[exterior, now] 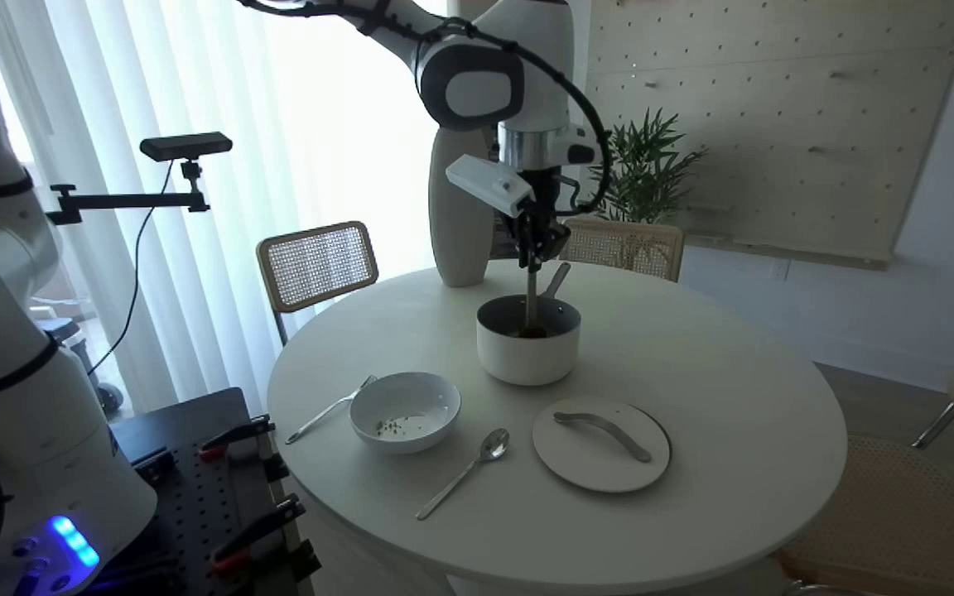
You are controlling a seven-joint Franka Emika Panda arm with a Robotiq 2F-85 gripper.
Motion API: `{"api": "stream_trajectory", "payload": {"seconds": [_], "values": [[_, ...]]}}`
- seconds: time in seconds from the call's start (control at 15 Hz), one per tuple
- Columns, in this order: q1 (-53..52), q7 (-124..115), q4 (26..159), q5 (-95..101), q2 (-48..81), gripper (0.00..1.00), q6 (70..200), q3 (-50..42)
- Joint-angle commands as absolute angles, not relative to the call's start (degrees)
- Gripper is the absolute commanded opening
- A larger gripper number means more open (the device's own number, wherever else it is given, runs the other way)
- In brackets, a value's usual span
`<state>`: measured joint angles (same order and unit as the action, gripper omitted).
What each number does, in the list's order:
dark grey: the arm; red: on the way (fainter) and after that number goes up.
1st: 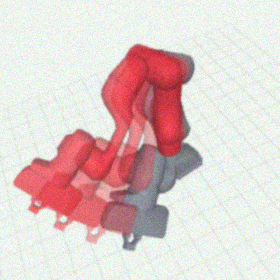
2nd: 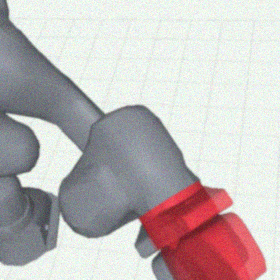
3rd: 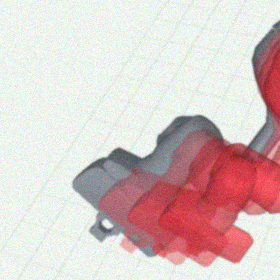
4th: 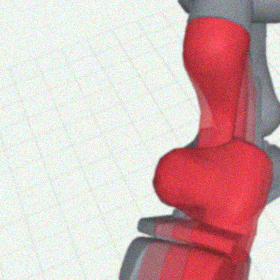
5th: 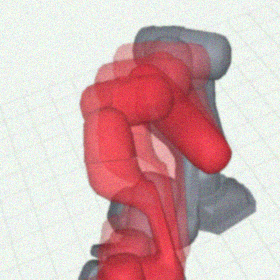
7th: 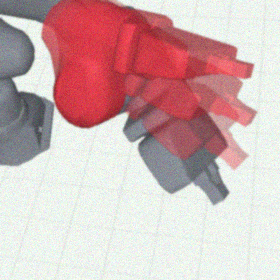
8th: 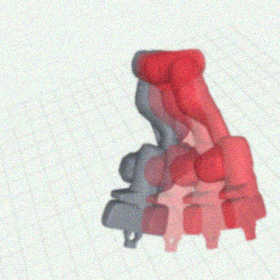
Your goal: Take the broccoli from the white bowl and put it in the white pot then take the wooden spatula out of the pot and put it on the table then put the white lid on the pot
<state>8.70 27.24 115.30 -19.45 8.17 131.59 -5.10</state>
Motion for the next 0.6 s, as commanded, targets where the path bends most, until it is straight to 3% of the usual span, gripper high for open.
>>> {"api": "stream_trajectory", "payload": {"seconds": [0.0,0.53], "values": [[6.4,19.5,112.3,-14.6,8.9,0.05,131.7,-3.7],[2.5,7.3,105.6,-6.4,13.0,0.05,130.8,-1.7]]}}
